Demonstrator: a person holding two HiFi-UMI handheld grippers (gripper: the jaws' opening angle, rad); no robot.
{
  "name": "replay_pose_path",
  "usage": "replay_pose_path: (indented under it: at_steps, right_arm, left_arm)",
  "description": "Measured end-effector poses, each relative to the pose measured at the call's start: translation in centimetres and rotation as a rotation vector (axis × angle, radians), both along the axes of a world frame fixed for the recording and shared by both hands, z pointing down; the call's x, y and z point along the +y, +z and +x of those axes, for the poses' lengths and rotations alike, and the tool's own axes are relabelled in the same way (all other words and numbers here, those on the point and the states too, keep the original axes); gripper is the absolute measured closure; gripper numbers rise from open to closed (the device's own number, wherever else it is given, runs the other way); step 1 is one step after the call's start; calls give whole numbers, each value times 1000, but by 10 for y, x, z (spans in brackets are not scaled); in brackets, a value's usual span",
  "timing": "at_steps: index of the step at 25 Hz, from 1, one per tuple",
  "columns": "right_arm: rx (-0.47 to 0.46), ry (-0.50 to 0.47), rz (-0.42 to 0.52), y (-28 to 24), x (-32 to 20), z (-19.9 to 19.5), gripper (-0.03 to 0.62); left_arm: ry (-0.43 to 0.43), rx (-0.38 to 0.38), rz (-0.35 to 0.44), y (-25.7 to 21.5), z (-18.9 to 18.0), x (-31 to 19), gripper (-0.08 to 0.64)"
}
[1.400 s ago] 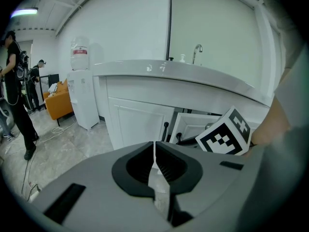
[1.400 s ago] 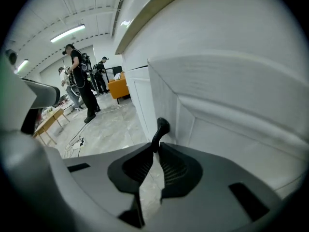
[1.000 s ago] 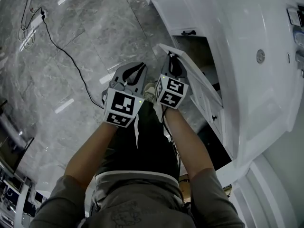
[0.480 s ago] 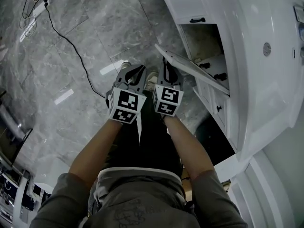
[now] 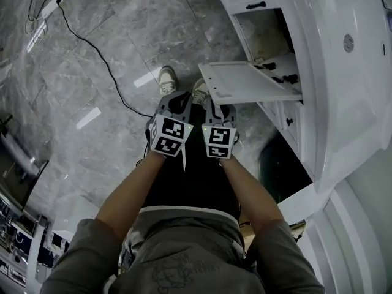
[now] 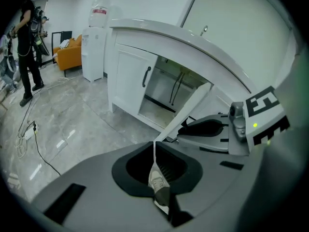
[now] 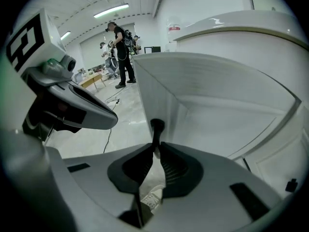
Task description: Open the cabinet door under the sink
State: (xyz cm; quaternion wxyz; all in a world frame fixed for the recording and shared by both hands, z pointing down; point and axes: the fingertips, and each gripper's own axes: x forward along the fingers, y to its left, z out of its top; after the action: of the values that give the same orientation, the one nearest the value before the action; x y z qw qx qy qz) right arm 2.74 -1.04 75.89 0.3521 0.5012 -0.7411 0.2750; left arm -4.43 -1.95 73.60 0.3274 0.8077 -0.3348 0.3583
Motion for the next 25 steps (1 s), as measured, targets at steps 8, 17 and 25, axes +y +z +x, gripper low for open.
replay_pose_path:
  at_steps: [8, 17, 25]
  right_arm:
    - [17, -47, -76, 6, 57, 24, 532]
    - [-3, 29, -150, 7, 85, 46, 528]
    - [-58, 125, -203, 9, 88, 50, 486]
  left_arm:
    - [80, -32, -58, 12, 17, 31, 534]
    - [170, -34, -80, 21, 36, 59, 534]
    - [197, -17, -73, 15, 44, 70, 534]
